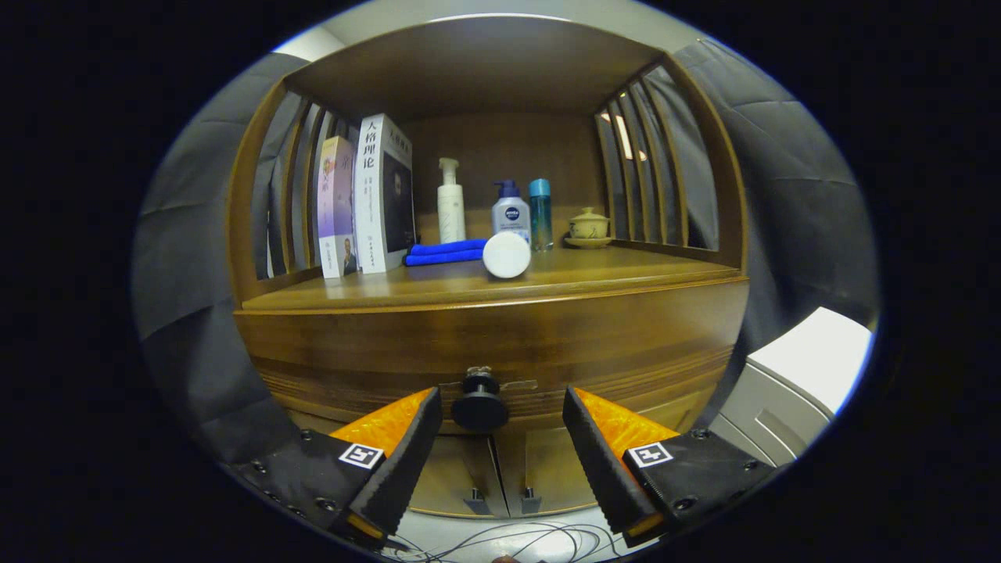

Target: Pull open the drawer, take out the items inside it, and place them on the countertop above the cabinet.

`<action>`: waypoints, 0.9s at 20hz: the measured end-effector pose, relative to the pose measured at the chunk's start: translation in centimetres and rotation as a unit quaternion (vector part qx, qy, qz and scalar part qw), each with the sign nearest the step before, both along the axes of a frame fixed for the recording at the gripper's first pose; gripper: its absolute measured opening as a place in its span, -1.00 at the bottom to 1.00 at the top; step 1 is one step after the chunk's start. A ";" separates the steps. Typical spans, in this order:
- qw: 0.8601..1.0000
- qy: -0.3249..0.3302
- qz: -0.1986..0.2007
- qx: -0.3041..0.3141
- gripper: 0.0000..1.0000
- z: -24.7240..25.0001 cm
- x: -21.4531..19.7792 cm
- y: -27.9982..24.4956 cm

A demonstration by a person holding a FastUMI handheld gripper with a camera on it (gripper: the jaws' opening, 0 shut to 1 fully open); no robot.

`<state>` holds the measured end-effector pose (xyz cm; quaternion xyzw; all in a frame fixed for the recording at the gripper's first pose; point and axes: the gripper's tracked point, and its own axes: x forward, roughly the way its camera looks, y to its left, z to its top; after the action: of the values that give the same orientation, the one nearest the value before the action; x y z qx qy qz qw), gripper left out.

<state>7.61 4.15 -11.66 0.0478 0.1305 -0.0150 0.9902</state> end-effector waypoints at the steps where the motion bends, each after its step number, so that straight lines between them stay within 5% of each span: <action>1: 1.000 -0.005 -0.001 0.001 0.95 0.7 -0.9 -0.2; 18: 0.985 -0.169 0.020 0.018 0.94 19.8 -16.2 -3.9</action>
<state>-8.61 0.27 8.15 0.0647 -0.0376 0.0150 0.9971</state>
